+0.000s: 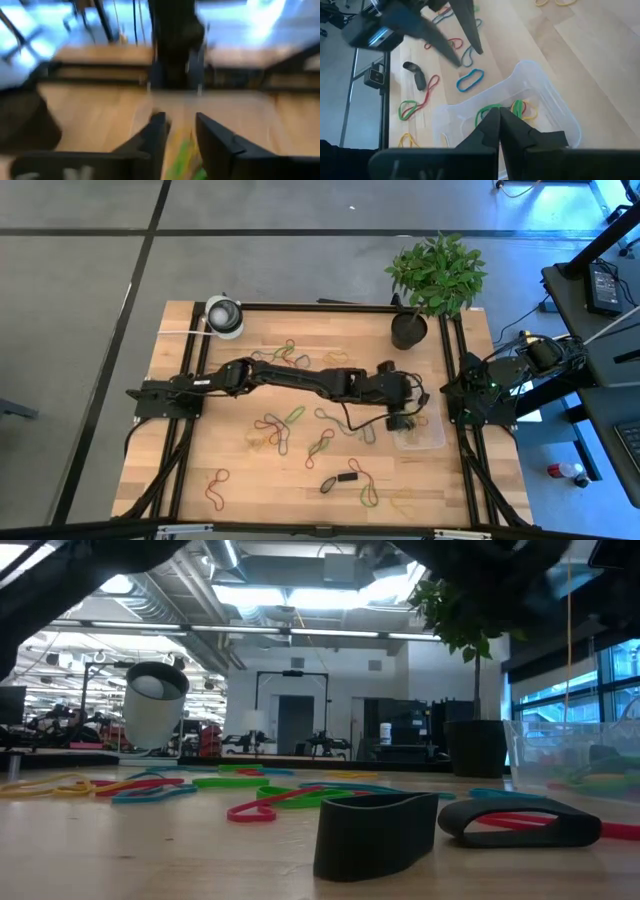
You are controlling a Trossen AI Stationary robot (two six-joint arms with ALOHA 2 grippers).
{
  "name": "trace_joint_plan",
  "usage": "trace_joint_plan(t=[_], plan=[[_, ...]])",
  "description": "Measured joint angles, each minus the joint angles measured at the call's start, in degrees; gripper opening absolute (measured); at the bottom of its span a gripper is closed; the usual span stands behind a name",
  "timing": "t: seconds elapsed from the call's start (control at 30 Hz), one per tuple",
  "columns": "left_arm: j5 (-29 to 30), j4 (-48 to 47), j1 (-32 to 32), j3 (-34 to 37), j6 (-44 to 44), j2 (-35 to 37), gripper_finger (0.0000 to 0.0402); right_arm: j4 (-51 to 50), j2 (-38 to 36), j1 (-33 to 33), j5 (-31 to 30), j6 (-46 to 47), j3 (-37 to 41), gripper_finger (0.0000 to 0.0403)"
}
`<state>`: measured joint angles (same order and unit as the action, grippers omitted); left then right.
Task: Pick and place rubber bands into bin
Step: Put the blue rubber band into the transparent bin
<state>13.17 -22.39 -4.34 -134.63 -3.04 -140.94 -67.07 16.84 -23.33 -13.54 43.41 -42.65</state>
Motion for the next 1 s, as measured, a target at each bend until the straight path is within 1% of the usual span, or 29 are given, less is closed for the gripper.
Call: trace_joint_plan(t=[0.1, 0.13, 0.23, 0.33, 0.43, 0.5, 0.6, 0.67, 0.83, 0.93, 1.0], plan=[[-0.71, -9.81, 0.00, 0.11, -0.03, 1.43, 0.0025, 0.00, 0.00, 0.02, 0.00, 0.04, 0.00, 0.0013], [-0.74, -12.94, 0.00, 0.11, -0.07, 1.92, 0.0014, -0.02, 0.02, 0.02, 0.00, 0.04, 0.00, 0.0013], [-0.57, -20.35, -0.02, 0.09, -0.94, 2.80, 0.0003, 0.00, 0.01, 0.02, -0.02, 0.52, 0.00, 0.0013], [0.09, -27.93, -0.13, 0.37, -1.58, 2.89, 0.0002, 0.00, 0.02, 0.02, -0.46, 1.79, 0.00, 0.0013], [1.12, -31.38, -0.35, 3.11, -1.92, 4.14, 0.0001, 0.02, 0.02, 0.02, -0.55, 3.09, 0.00, 0.0013], [1.14, -31.87, -0.44, 6.58, -2.04, 5.89, 0.0001, 0.16, 0.19, 0.02, -1.30, 4.32, 0.00, 0.0013], [1.49, -30.08, -0.48, 15.00, -2.55, 10.69, 0.0002, 2.33, 0.64, 0.01, -2.39, 4.96, 0.42, 0.0013], [2.42, -26.20, -0.44, 22.84, -3.11, 15.57, 0.0001, 5.63, 1.14, 0.02, -2.50, 4.39, 1.77, 0.0013], [4.20, -10.35, -0.30, 47.64, -7.54, 31.63, 0.0001, 17.30, 4.33, 0.02, -2.49, 2.60, 7.18, 0.0005], [5.04, -1.79, -0.41, 61.08, -10.41, 41.10, 0.0002, 24.36, 8.71, 0.02, -2.47, 2.09, 9.57, 0.0004], [6.33, 1.85, -0.74, 68.81, -12.44, 46.84, 0.0002, 28.93, 12.83, 0.02, -2.42, 0.59, 10.16, 0.0003]])
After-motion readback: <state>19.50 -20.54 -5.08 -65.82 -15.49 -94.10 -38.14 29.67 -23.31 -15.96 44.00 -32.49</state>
